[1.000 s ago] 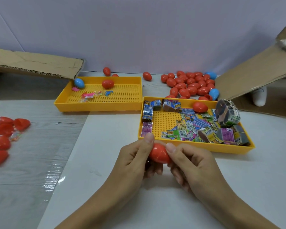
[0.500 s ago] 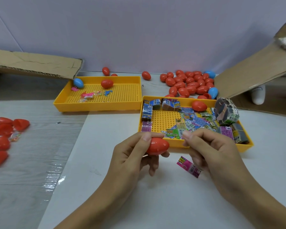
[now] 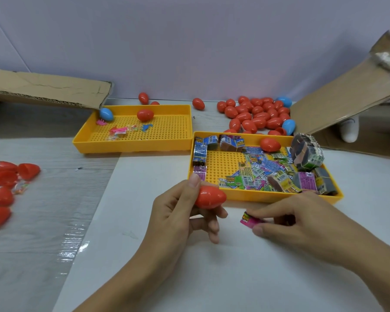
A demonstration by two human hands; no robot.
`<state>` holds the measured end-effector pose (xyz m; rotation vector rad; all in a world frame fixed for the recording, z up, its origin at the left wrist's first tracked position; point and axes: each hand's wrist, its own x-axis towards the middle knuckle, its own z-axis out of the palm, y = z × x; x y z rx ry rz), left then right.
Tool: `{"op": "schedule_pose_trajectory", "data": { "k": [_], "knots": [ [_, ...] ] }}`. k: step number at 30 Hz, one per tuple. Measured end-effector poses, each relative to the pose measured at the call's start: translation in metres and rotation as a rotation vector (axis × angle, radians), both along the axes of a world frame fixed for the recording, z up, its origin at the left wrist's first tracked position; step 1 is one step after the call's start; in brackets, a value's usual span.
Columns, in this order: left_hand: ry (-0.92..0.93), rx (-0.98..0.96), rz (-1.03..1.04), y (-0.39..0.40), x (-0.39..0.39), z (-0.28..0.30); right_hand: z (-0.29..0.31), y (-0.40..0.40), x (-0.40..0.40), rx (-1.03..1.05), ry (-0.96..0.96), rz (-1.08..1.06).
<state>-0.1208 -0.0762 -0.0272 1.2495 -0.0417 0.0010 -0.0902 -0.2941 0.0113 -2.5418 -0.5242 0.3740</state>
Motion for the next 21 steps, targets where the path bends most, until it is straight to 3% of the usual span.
{"op": "schedule_pose_trajectory", "data": {
  "k": [4, 6, 8, 12, 17, 21],
  "knots": [
    [0.032, 0.003, 0.062, -0.001, 0.001, 0.001, -0.005, 0.004, -0.003, 0.039, -0.114, 0.015],
    [0.007, 0.016, 0.066, -0.001, 0.000, 0.000, -0.005, 0.006, -0.004, 0.274, -0.120, -0.027],
    [-0.023, 0.021, 0.081, -0.001, 0.000, -0.001, 0.000, 0.009, -0.005, 0.536, -0.008, -0.088],
    [-0.040, 0.005, 0.069, 0.002, 0.000, -0.005, 0.005, 0.015, -0.006, 0.775, 0.260, -0.114],
    [-0.016, 0.107, 0.047, -0.001, -0.002, -0.007, 0.003, 0.024, -0.013, 0.912, 0.642, -0.200],
    [0.027, 0.109, -0.078, -0.002, -0.006, -0.003, 0.000, 0.030, -0.017, 0.959, 0.800, -0.195]
  ]
}}
